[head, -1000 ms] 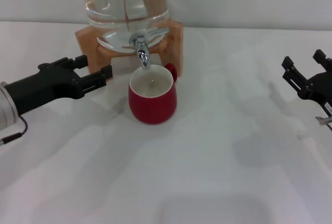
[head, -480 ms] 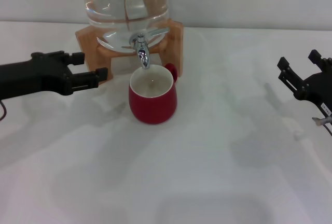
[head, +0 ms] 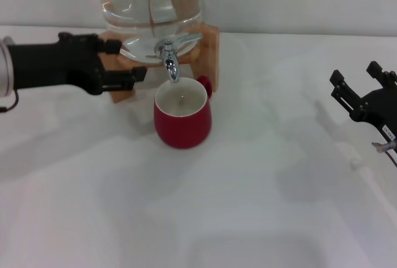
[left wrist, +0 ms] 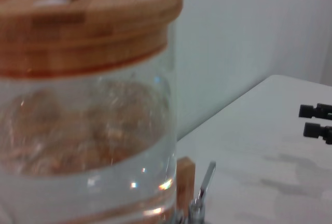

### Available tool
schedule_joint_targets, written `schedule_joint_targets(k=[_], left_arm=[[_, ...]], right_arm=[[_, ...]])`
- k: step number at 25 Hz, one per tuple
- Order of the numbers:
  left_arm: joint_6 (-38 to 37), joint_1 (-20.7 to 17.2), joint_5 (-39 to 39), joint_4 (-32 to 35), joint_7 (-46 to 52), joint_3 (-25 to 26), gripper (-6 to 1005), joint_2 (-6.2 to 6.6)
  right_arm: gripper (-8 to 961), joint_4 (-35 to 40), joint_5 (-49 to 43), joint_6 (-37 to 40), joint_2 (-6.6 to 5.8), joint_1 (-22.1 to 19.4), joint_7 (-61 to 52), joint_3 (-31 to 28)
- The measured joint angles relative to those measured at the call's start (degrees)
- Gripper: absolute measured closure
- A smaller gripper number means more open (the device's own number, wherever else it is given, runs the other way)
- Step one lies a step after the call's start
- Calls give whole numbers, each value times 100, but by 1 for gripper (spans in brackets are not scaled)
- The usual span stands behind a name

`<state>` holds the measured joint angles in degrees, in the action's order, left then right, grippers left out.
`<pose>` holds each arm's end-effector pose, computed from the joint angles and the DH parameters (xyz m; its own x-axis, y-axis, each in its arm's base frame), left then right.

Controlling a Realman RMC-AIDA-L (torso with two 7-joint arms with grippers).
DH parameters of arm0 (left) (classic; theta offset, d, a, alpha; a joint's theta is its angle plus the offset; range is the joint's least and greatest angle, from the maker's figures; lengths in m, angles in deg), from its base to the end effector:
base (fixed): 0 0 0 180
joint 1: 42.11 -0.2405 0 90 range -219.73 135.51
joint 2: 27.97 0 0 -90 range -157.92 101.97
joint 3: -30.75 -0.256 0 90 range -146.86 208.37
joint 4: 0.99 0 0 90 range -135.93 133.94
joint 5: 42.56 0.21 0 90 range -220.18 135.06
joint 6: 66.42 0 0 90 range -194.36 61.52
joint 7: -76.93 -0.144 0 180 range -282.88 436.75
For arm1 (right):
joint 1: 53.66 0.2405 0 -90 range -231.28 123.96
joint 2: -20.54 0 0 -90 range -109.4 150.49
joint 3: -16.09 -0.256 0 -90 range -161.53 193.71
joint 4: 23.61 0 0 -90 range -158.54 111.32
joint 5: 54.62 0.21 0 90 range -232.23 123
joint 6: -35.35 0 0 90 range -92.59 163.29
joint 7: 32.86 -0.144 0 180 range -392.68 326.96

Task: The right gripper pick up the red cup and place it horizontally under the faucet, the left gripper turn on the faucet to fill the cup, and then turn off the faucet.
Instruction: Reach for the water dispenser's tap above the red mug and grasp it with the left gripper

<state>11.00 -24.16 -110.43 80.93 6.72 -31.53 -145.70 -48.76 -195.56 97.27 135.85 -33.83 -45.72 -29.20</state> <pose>-0.2031 0.3449 0.0745 0.8942 0.2723 0.3553 0.4171 -0.7951 -0.4404 0.2910 0.3215 -0.0390 0.6294 0.0099 -0.7770 -0.7214 -0.3642 -0.5890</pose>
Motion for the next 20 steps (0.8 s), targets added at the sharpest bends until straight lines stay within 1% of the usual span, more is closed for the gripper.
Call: schedule_joint_targets(k=[6,14,20], left_arm=[[32,370,-2,-22,-128,31,243,6],[58,652,49,-226,-364,36,242,-29],[9,954,83,-614,-642,39,243,-48]], right_arm=[[145,-6,7,11,0,0,-17,65],[146,-7,-28,13,0,12,-65,73],[145,-8,-22,10,0,25,-68,122]])
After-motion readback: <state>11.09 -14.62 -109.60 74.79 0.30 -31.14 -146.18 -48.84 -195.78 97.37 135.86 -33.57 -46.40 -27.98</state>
